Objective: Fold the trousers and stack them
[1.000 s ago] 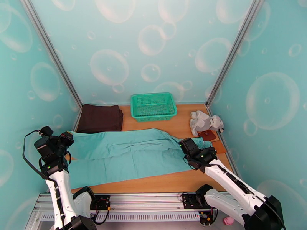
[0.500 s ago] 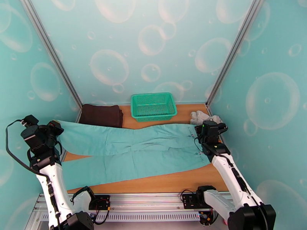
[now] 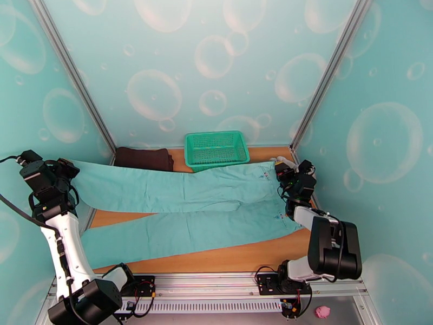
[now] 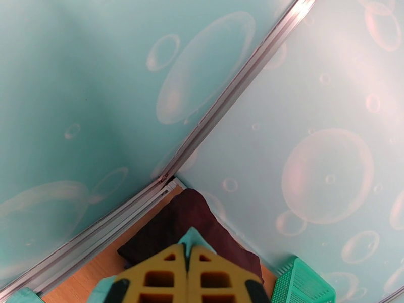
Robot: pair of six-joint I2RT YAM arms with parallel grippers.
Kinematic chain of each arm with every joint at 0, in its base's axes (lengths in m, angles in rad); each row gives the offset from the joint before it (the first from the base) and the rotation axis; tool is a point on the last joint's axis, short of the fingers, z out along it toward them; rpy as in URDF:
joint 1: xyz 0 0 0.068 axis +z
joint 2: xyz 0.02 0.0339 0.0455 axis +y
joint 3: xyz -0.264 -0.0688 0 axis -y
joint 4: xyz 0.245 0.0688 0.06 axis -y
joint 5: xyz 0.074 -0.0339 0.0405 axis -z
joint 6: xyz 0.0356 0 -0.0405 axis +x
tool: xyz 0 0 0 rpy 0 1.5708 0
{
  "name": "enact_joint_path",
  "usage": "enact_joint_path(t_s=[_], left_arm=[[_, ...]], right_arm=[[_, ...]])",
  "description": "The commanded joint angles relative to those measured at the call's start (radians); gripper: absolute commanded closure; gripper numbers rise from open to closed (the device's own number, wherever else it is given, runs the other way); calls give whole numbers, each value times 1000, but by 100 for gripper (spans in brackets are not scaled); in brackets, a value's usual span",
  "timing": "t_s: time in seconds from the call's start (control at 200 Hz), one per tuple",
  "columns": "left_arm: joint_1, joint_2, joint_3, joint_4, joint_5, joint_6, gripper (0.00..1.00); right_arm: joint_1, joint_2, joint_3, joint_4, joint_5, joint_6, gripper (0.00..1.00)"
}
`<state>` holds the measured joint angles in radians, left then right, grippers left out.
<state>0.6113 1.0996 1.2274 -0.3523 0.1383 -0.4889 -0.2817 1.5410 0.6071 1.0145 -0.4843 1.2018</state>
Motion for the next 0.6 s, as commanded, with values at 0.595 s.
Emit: enact_joint_path(t_s=[0.595], left_arm=[[87, -18, -32, 20, -3, -13, 100]], right_arm=[[-156, 267, -4, 717, -295, 218, 100]])
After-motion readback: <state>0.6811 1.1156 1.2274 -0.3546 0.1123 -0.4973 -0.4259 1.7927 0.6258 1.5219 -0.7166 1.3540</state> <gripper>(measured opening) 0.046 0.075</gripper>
